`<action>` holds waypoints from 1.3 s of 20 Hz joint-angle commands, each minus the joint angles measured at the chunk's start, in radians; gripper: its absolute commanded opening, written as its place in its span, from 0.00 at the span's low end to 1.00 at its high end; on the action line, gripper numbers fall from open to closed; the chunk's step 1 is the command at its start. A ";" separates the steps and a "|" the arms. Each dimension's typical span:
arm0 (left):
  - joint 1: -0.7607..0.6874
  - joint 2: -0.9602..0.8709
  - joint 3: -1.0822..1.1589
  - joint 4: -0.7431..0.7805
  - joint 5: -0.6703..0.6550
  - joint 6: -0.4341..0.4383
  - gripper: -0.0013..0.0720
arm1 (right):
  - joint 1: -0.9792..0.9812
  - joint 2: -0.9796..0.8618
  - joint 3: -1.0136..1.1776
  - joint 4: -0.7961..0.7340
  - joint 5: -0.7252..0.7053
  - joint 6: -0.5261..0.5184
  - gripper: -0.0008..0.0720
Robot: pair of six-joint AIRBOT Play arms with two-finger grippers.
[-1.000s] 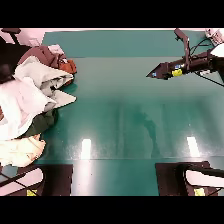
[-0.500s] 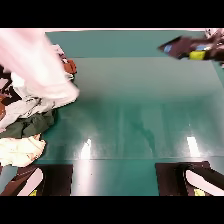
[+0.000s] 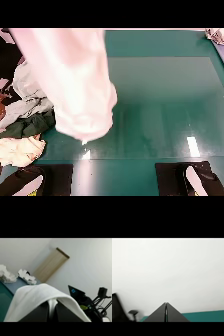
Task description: Fold the shirts.
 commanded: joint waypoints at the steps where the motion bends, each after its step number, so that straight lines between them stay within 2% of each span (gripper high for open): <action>1: -0.273 -0.126 0.002 0.227 0.069 -0.039 0.05 | -0.143 0.037 0.000 -0.155 0.060 0.106 0.04; 4: -0.418 -0.288 0.002 0.424 0.029 -0.118 0.05 | -0.134 -0.003 0.000 -0.257 0.152 0.113 0.04; 6: -0.475 -0.401 0.002 0.578 0.006 -0.217 0.05 | -0.068 -0.044 0.000 -0.371 0.201 0.114 0.04; 8: -0.495 -0.514 0.002 0.662 -0.037 -0.296 0.05 | 0.030 -0.093 0.000 -0.526 0.261 0.132 0.04; 10: -0.495 -0.626 0.001 0.660 -0.051 -0.332 0.05 | 0.147 -0.152 0.000 -0.681 0.301 0.147 0.04; 12: -0.495 -0.716 0.002 0.613 -0.044 -0.332 0.05 | 0.248 -0.208 0.000 -0.822 0.330 0.157 0.04; 14: -0.495 -0.777 0.002 0.565 -0.005 -0.332 0.05 | 0.312 -0.261 0.000 -0.931 0.331 0.222 0.04; 21: -0.547 -0.861 0.002 0.322 0.276 -0.327 0.05 | 0.268 -0.364 0.000 -0.922 0.322 0.293 0.04; 25: -0.624 -0.883 0.002 0.272 0.362 -0.309 0.05 | 0.229 -0.369 -0.001 -0.851 0.319 0.293 0.04; 26: -0.638 -0.883 0.005 0.242 0.372 -0.279 0.06 | 0.229 -0.369 -0.001 -0.852 0.320 0.292 0.04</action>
